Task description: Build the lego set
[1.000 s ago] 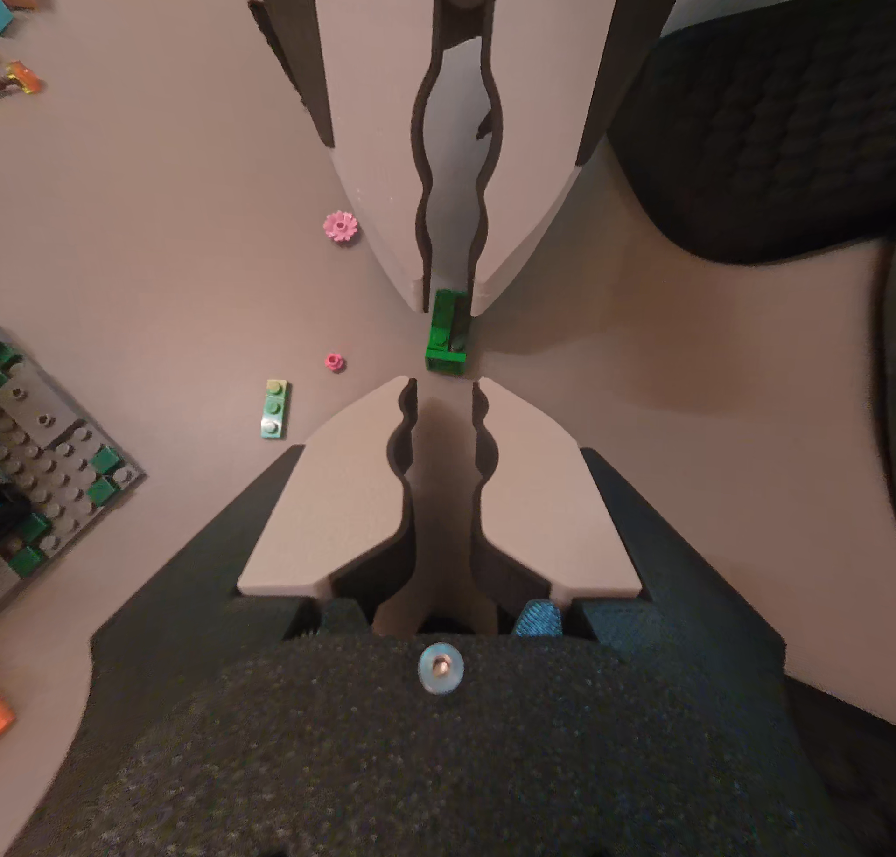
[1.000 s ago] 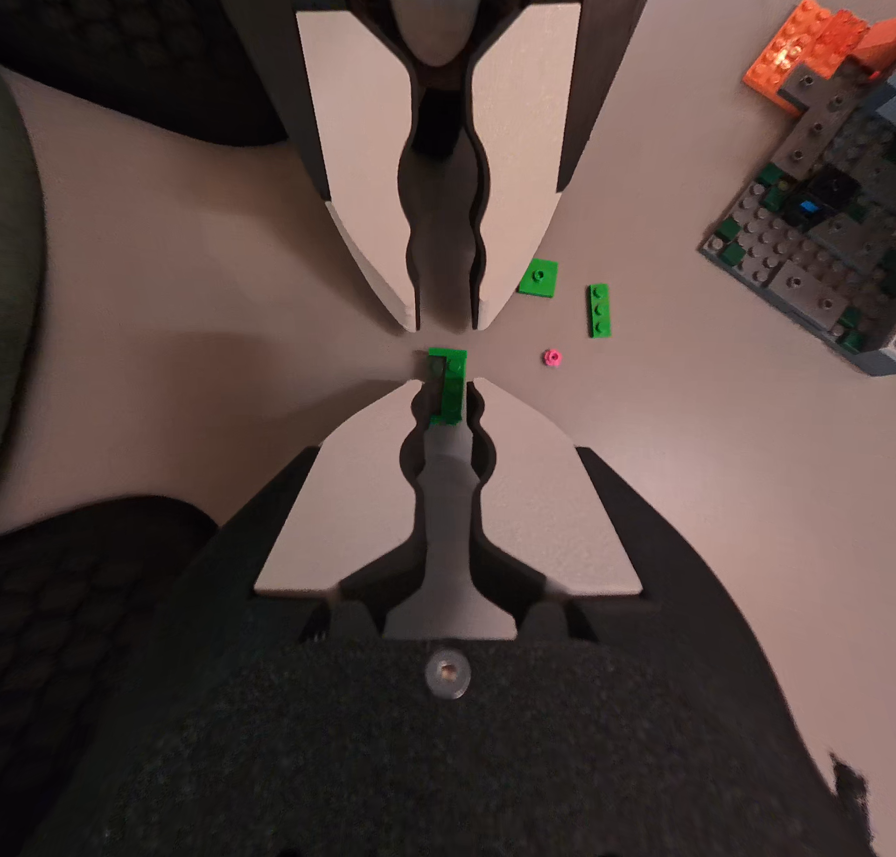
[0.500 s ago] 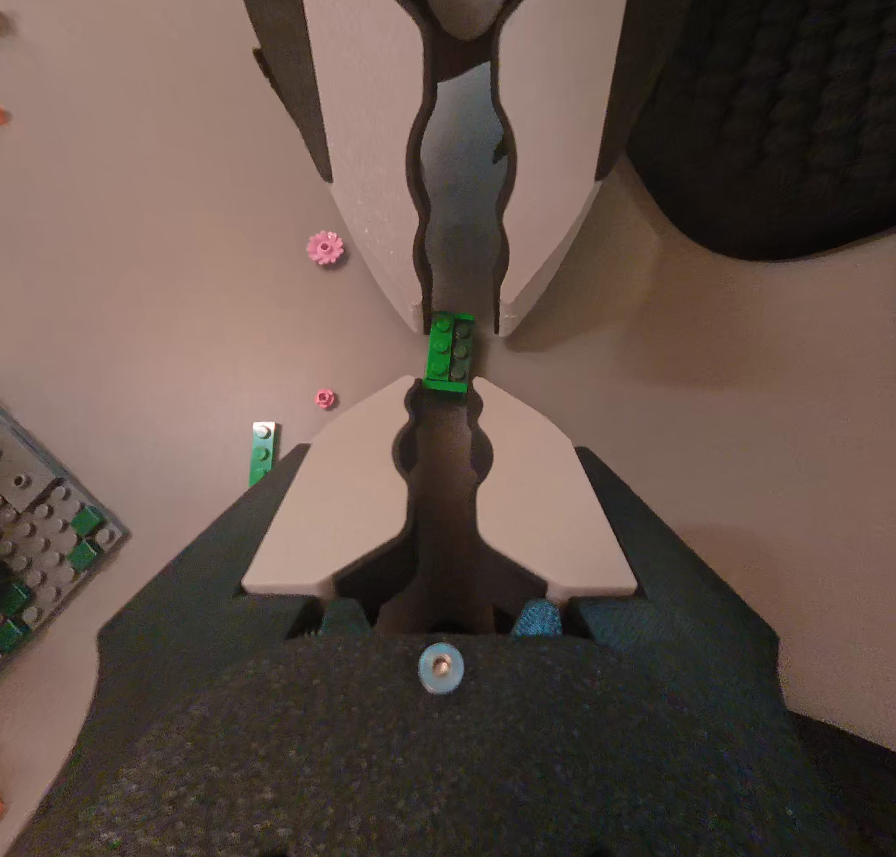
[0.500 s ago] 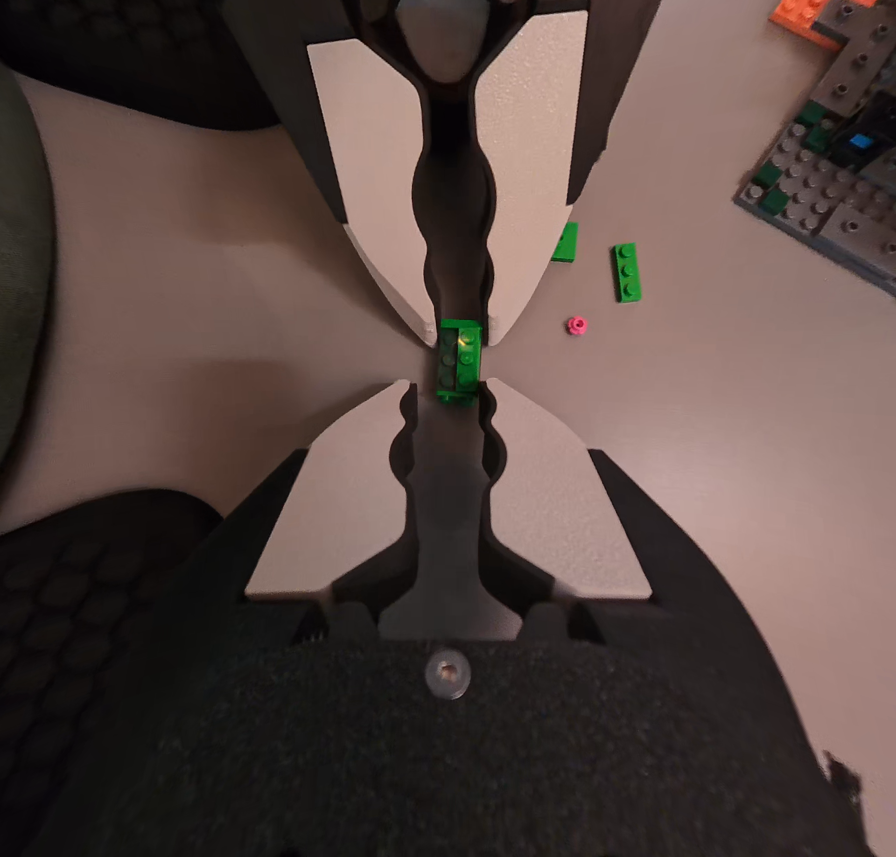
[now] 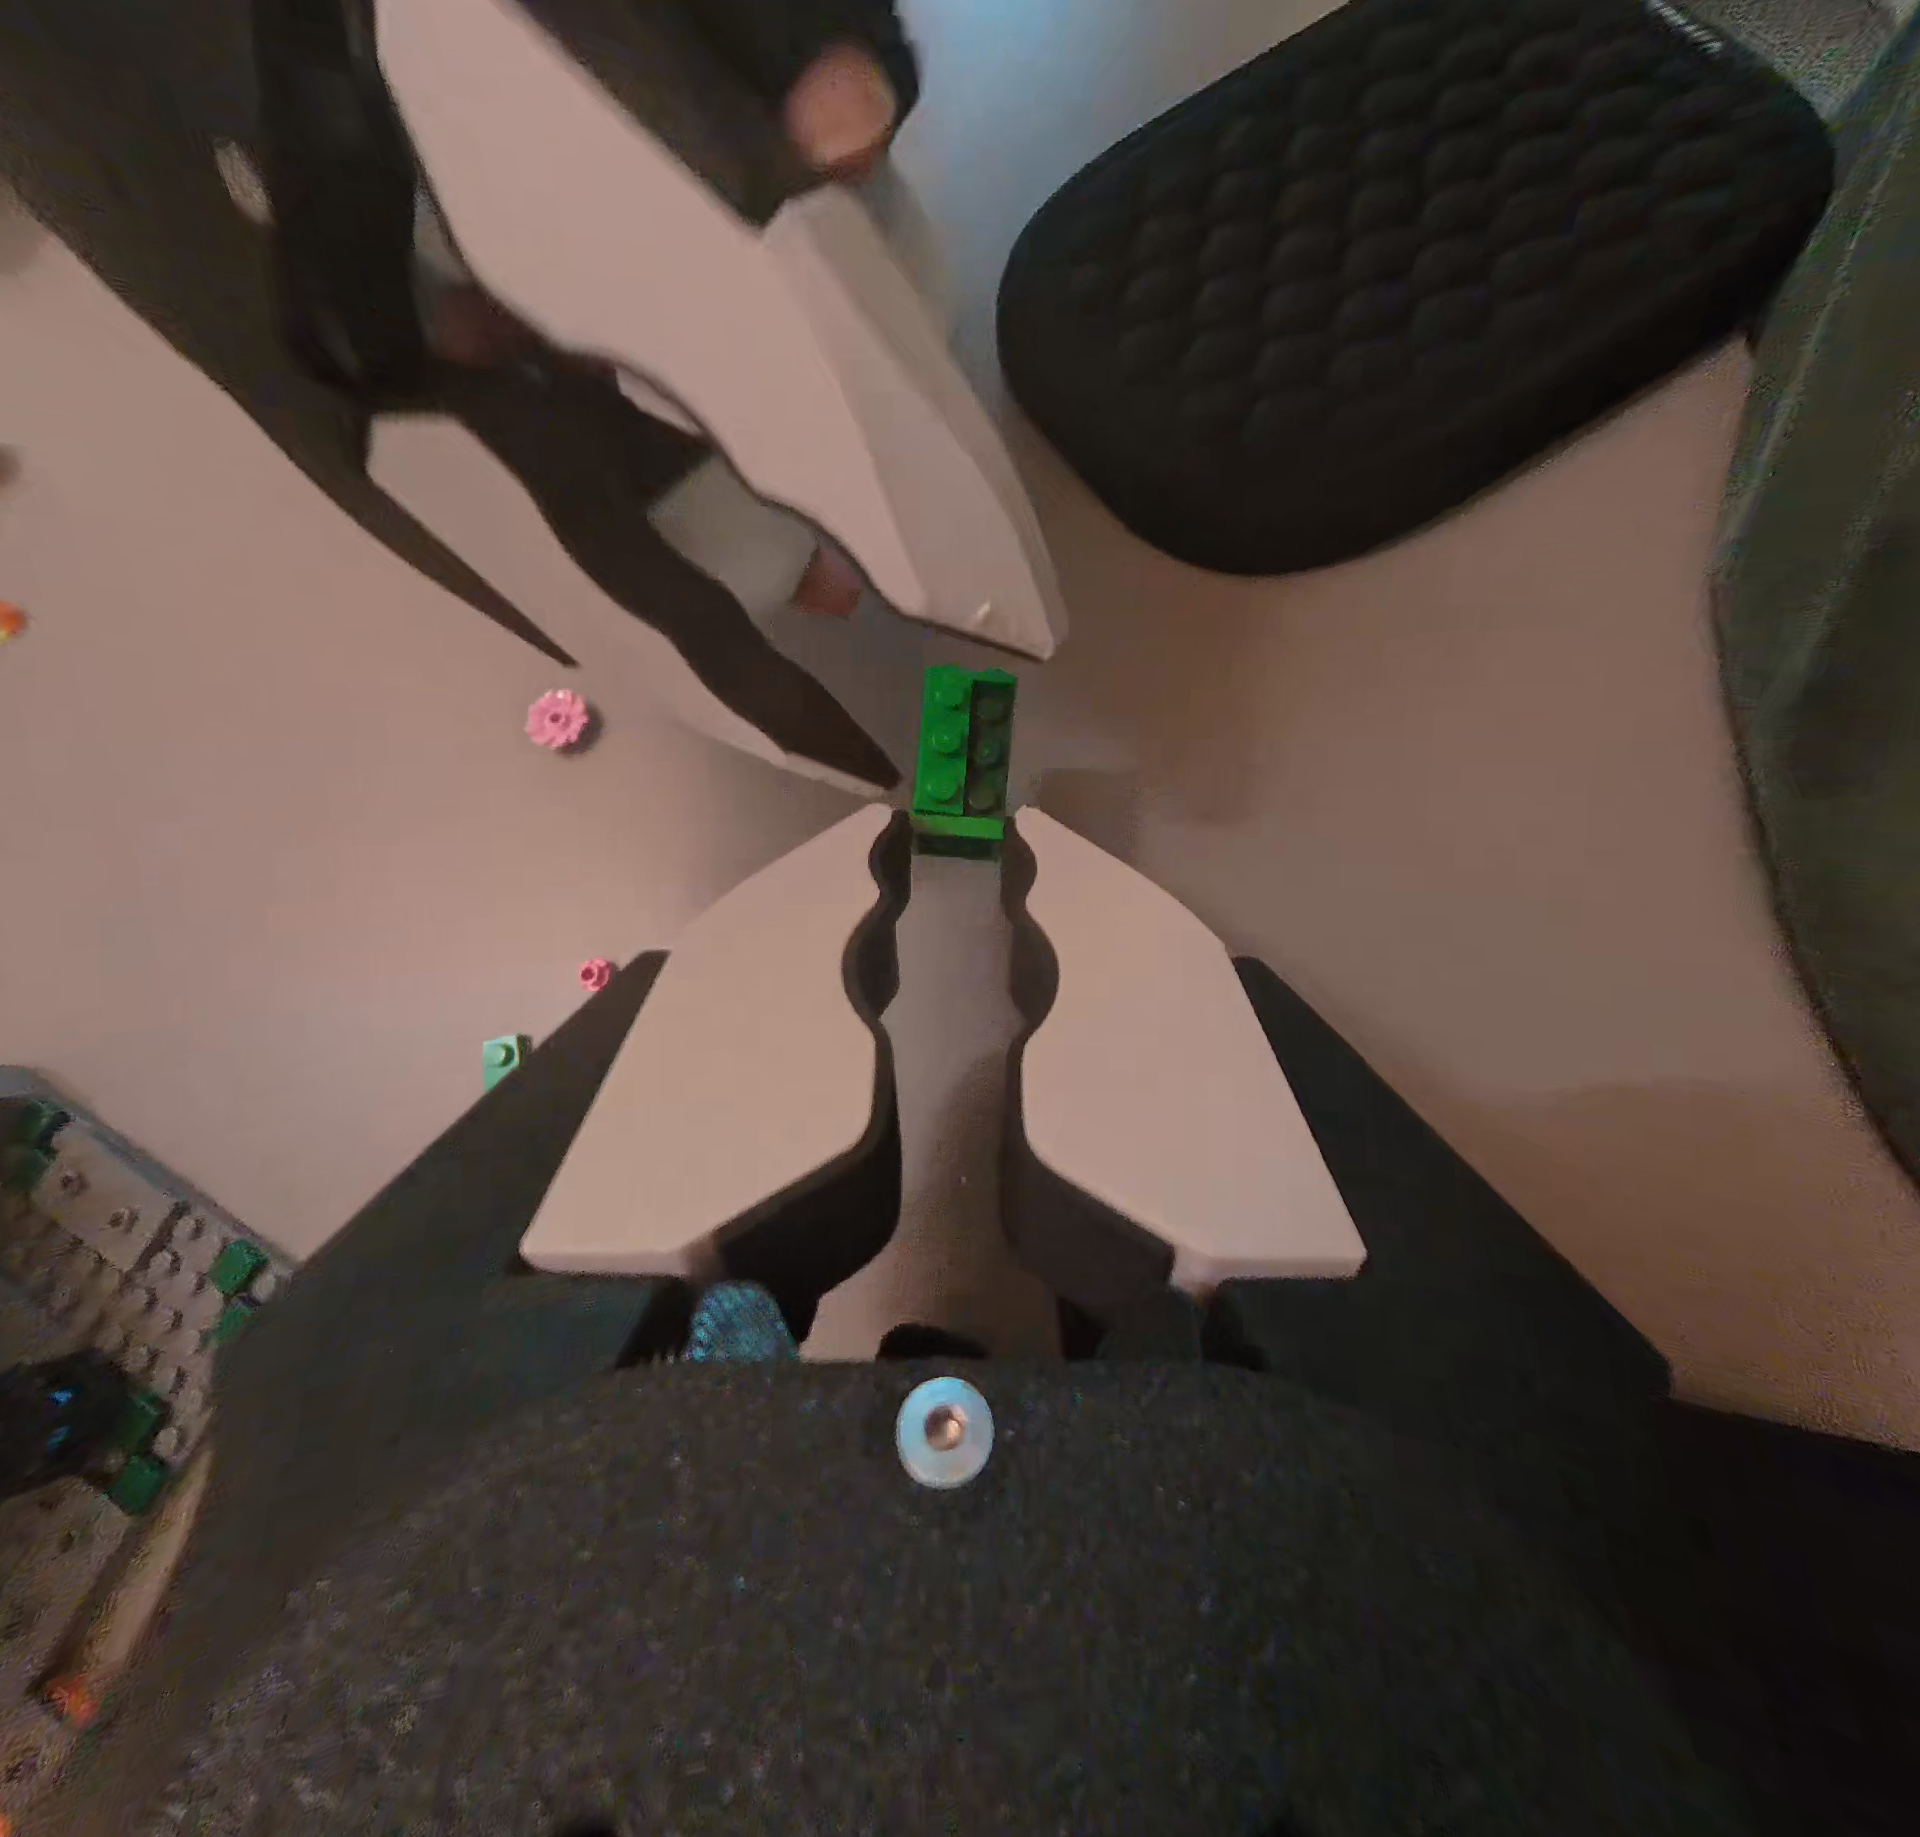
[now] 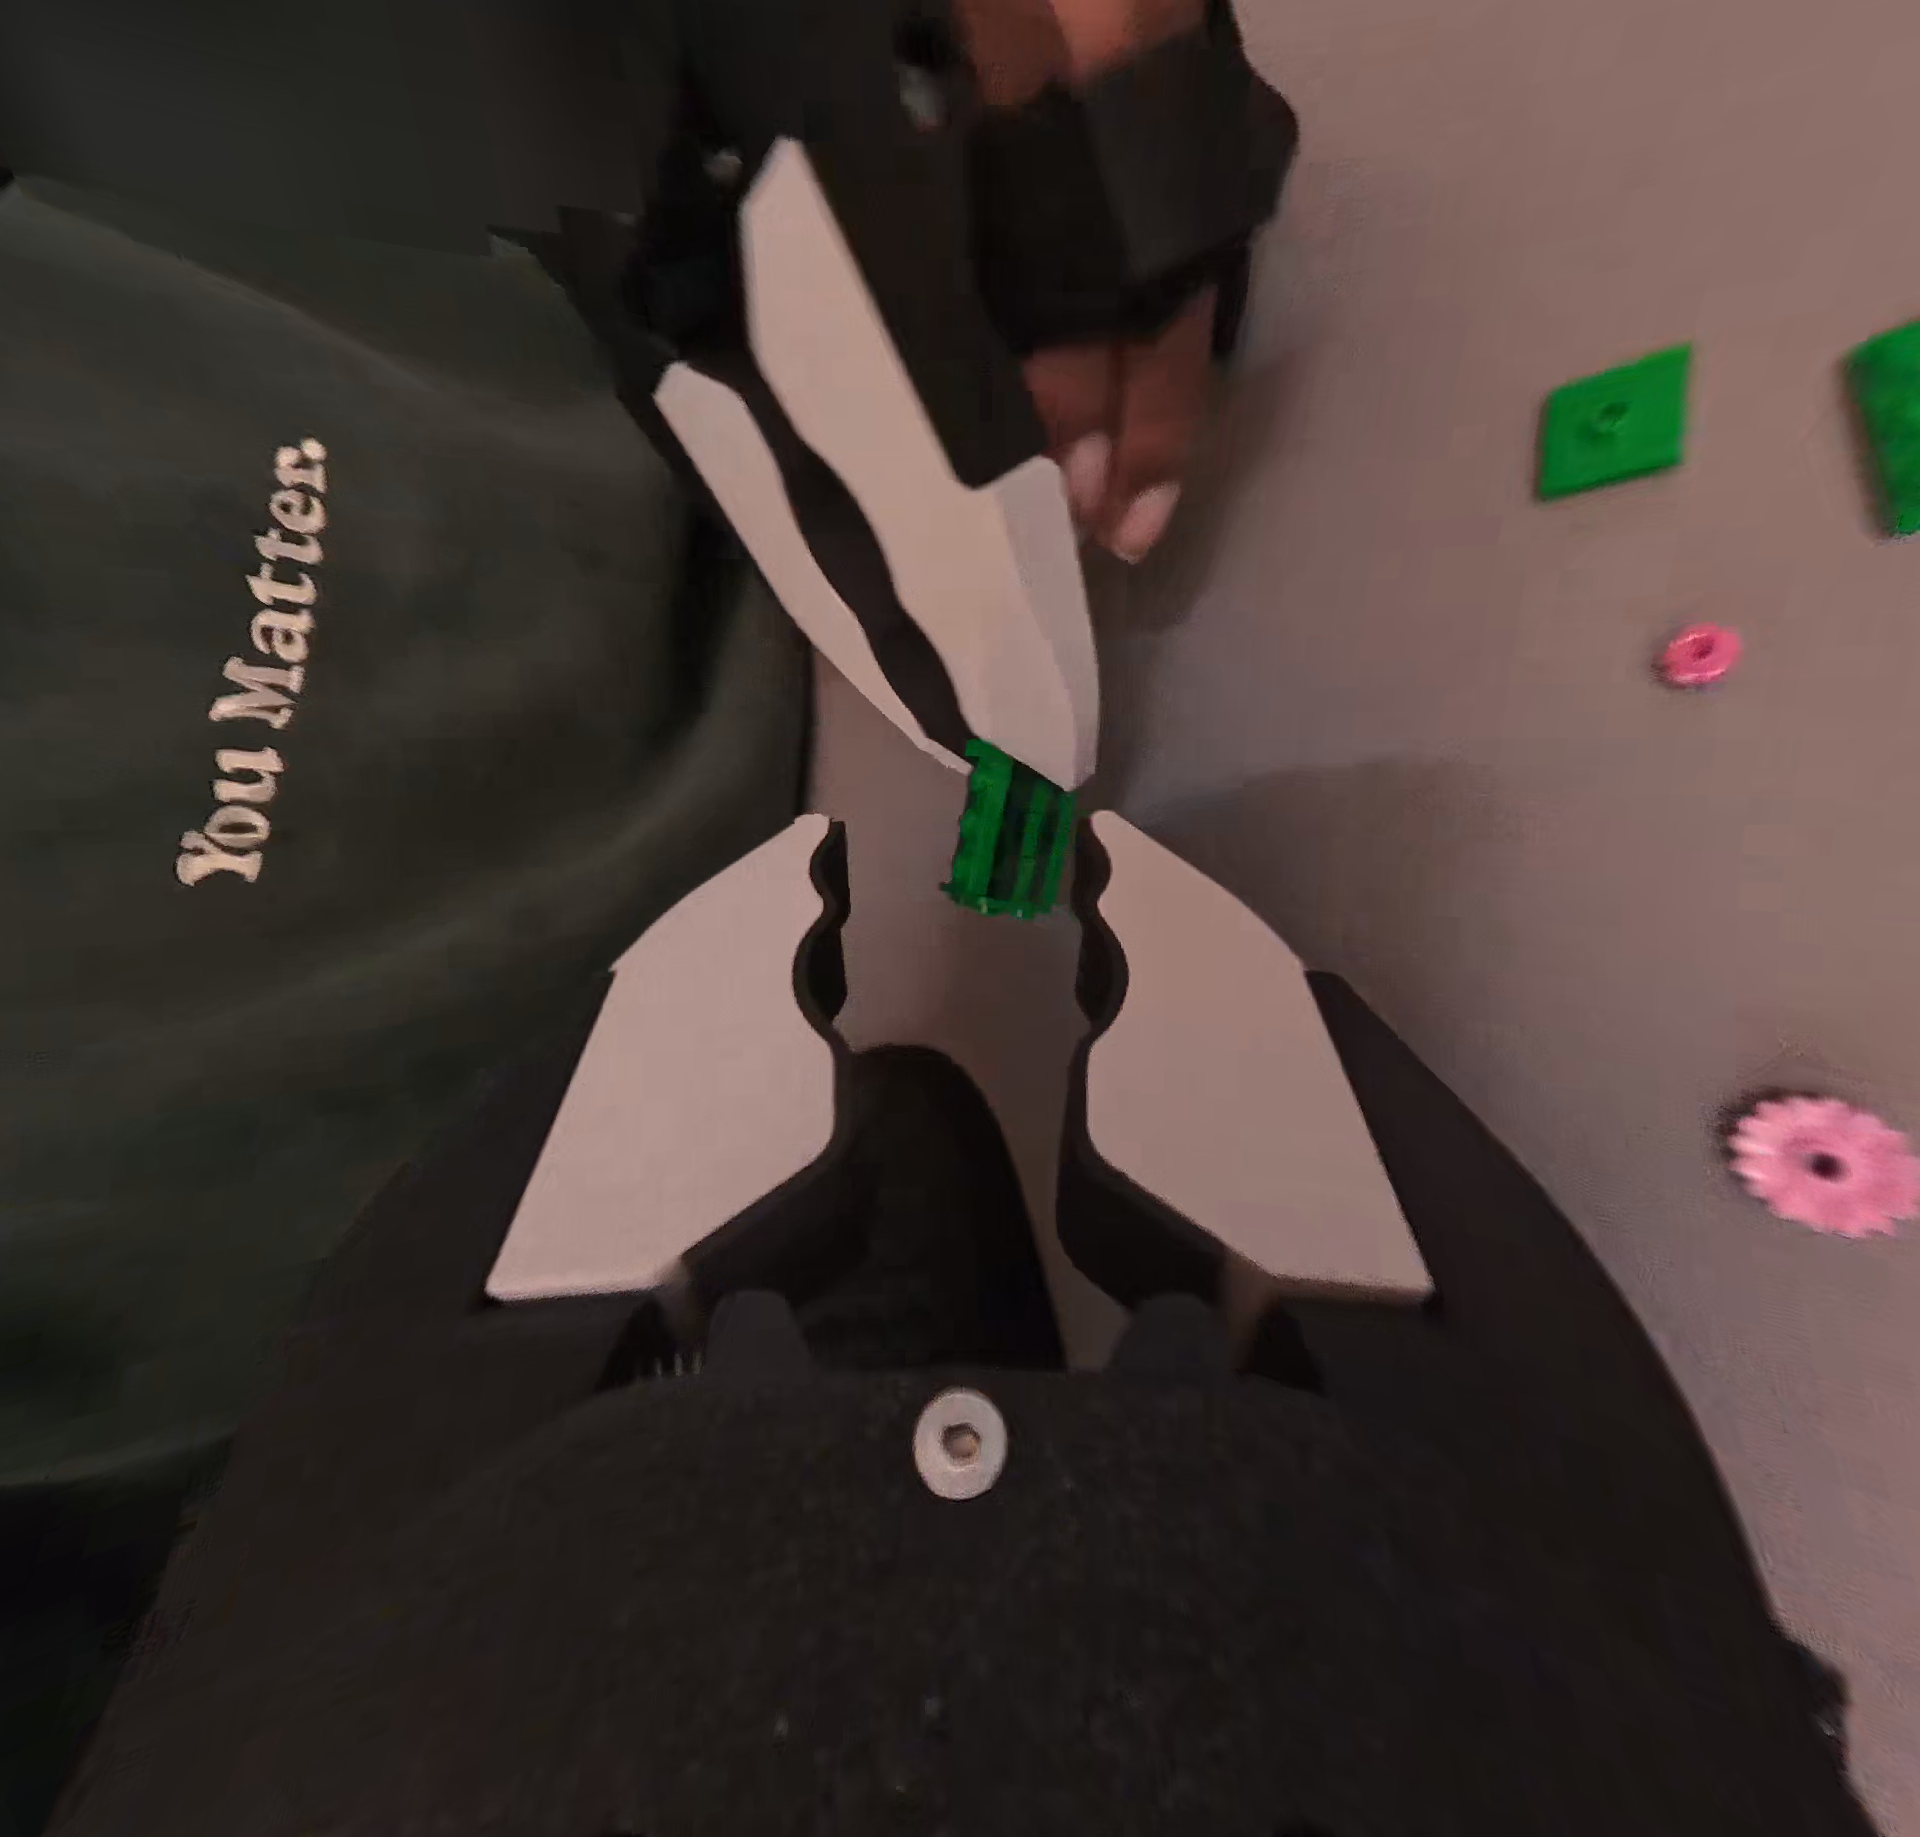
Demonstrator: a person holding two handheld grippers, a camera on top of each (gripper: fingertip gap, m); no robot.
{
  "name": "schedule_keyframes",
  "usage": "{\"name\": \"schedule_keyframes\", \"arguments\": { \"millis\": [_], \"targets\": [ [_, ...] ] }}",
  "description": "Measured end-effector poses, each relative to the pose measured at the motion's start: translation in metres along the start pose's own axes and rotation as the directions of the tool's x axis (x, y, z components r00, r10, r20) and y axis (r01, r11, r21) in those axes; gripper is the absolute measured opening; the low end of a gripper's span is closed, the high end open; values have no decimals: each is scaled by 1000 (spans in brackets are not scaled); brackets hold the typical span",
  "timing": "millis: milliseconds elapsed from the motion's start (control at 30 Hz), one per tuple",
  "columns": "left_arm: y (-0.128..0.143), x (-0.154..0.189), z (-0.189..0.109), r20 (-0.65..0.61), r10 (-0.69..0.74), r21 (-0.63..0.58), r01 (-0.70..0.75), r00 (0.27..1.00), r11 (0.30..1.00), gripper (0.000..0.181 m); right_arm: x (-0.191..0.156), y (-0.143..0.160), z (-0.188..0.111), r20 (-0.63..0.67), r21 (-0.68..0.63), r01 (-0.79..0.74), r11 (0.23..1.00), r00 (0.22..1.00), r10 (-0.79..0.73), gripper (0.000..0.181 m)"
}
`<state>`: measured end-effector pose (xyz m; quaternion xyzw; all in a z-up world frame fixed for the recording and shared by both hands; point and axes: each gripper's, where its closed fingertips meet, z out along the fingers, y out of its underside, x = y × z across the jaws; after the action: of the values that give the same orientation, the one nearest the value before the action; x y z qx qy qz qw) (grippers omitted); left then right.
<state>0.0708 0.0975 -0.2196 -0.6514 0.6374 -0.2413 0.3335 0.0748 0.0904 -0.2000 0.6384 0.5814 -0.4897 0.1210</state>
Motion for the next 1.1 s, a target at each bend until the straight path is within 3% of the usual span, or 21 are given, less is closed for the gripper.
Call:
{"name": "schedule_keyframes", "arguments": {
  "millis": [133, 433, 900, 1100],
  "targets": [
    [-8, 9, -11, 6, 49, -2, -49, 999, 999, 16, -3, 0, 10, 60, -44, -91, 995, 994, 94, 40],
    [-10, 15, -24, 34, 87, 29, -88, 996, 996, 16, -18, -11, 22, 171, -30, -122, 992, 977, 125, 22],
    [-22, 32, -36, 150, 221, 110, -239, 964, 965, 16, -39, -12, 30, 218, 52, -75, 996, 974, 62, 20],
    [-29, 31, -42, 261, 265, 149, -310, 928, 939, 19, -47, -17, 28, 223, 116, -54, 992, 974, 27, 20]
  ]
}}
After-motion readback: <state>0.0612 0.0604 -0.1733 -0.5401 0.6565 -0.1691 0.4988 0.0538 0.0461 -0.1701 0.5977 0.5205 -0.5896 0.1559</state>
